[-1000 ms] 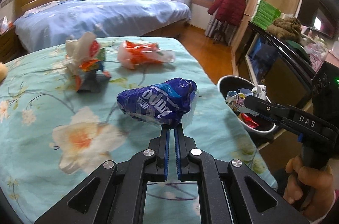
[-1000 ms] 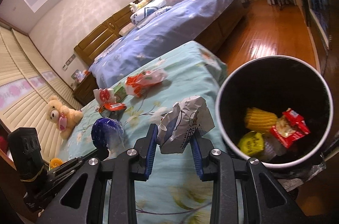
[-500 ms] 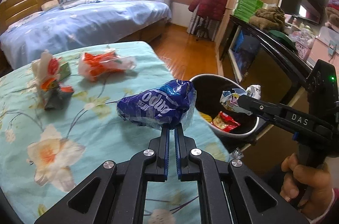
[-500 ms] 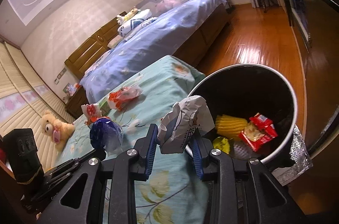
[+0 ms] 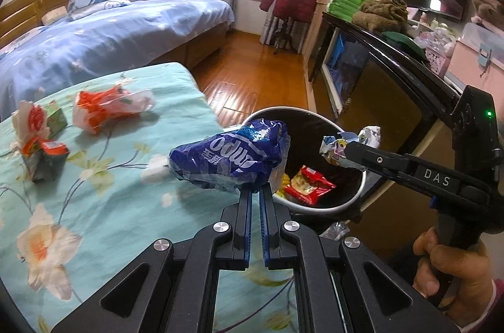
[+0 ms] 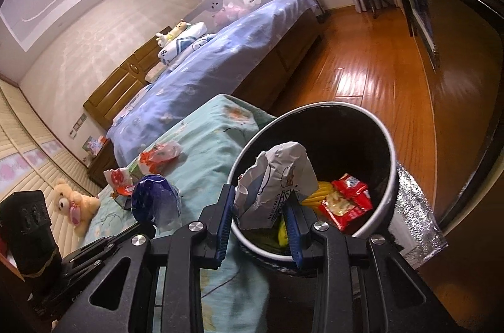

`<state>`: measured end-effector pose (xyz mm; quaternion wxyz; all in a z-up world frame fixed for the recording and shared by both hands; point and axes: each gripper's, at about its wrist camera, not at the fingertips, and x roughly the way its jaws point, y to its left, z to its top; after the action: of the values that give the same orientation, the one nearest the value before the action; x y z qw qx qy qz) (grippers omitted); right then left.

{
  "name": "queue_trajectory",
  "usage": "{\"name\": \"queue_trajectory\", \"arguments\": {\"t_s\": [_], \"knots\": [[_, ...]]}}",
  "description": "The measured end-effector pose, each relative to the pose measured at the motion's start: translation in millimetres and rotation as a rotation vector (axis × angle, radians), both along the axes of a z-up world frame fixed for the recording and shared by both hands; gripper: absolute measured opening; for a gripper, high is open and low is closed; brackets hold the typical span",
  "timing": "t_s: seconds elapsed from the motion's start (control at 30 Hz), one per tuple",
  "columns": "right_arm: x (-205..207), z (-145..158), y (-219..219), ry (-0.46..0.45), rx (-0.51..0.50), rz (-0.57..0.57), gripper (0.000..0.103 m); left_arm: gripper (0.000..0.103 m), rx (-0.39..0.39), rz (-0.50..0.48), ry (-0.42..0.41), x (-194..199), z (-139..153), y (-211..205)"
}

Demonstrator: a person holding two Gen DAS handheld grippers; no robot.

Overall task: Collect trash
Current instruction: 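Carry both items over the bin and open both tools to drop them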

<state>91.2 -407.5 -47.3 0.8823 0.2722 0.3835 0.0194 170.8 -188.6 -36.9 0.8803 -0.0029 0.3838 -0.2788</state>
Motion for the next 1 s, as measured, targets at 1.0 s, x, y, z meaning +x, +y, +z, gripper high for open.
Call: {"name": "queue_trajectory", "arguments": {"t_s": [1.0], "knots": [[22.8, -20.4, -44.1, 0.077, 0.026, -0.033, 0.034, 0.004, 0.037, -0.097, 0.024, 34.7, -19.0, -78.3]]}}
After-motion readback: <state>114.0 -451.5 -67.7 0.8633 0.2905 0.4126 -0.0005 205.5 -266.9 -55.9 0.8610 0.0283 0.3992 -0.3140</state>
